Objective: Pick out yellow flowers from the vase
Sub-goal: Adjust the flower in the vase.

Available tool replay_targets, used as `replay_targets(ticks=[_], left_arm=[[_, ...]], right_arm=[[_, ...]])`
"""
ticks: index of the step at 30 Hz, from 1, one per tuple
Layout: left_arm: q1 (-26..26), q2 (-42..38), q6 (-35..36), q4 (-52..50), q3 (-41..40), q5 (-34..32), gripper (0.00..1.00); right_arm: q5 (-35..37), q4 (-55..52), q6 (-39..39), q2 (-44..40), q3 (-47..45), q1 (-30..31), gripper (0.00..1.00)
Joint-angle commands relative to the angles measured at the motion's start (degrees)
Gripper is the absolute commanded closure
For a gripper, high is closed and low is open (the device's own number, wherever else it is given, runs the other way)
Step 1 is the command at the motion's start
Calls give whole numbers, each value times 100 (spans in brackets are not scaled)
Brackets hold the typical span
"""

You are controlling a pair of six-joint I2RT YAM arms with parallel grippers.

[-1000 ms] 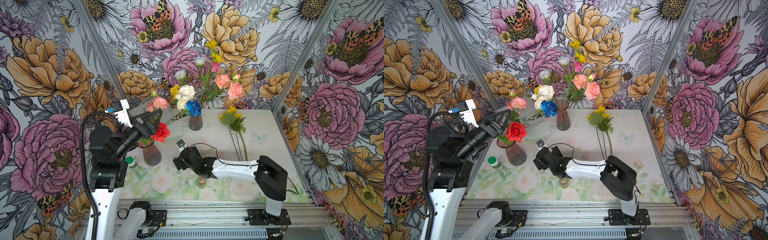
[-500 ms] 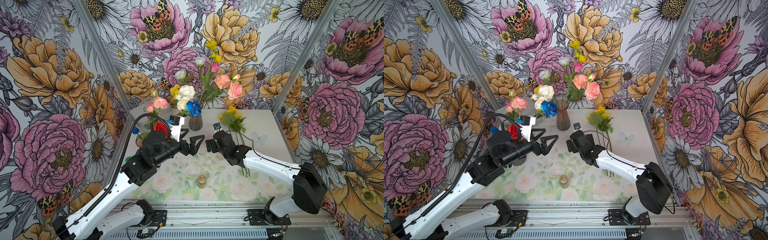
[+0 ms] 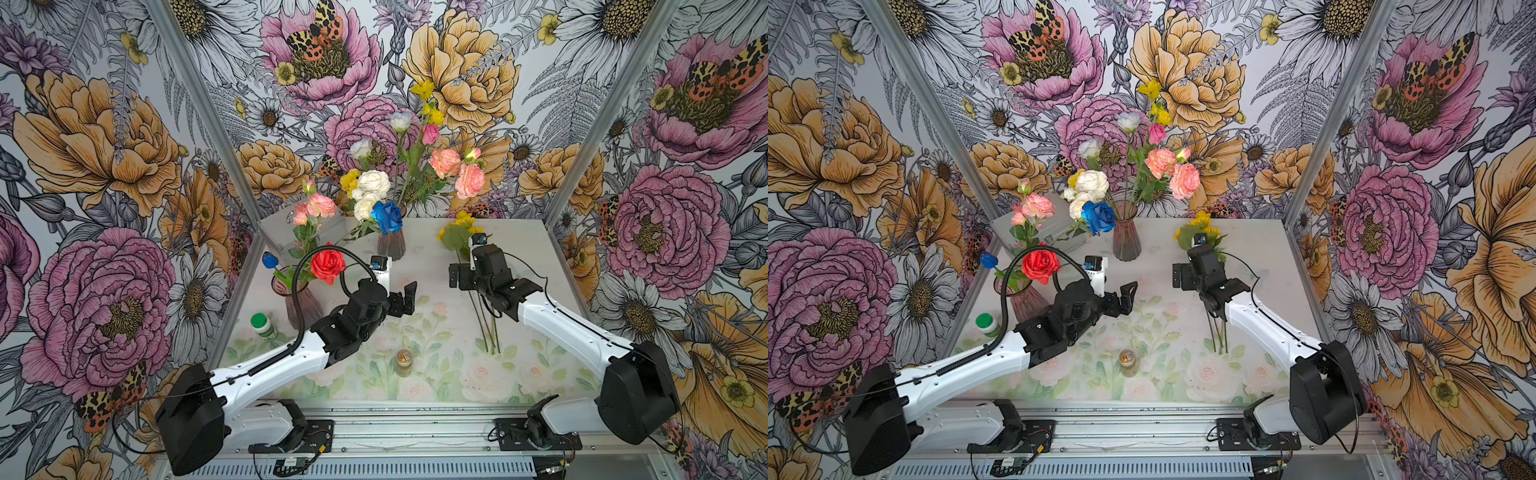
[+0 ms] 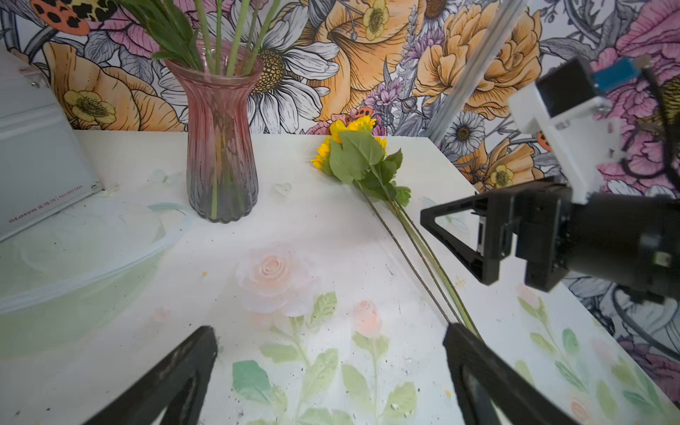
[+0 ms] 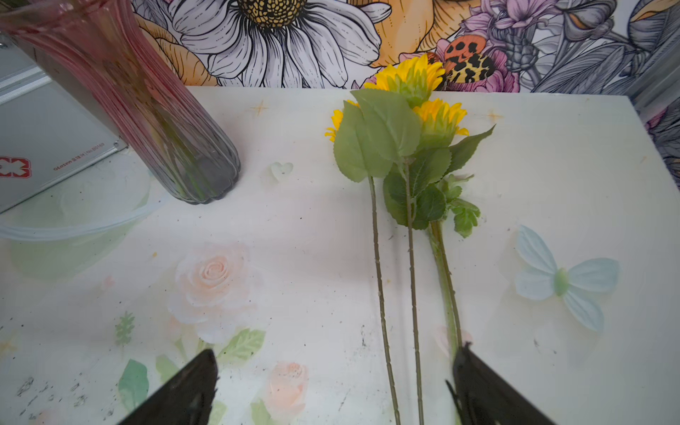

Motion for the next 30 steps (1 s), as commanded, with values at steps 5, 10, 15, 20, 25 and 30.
replay_targets(ticks=[5, 10, 15, 20, 25, 30], left_arm=[[-83, 1027, -880, 964, 227, -1028, 1], [-16, 1571, -1617, 993, 353, -1312, 1], [-122, 1787, -2402, 1158, 280, -1689, 1], [-517, 1941, -2400, 1409, 344, -2162, 1], [-952, 1981, -1855, 1403, 575, -2659, 1], [-1271, 2038, -1203, 1404, 868, -2975, 1]], right_arm=[[-1737, -28, 529, 850, 818, -568, 0], [-2555, -54, 839, 1594, 1360, -926, 0], [-2923, -53, 871, 1949, 1684, -1051, 0], [-3062, -54, 856, 2072, 1788, -1072, 0], [-3161, -53, 807, 2054, 1722, -1100, 0], [-3253, -54, 794, 1977, 1660, -1102, 0]])
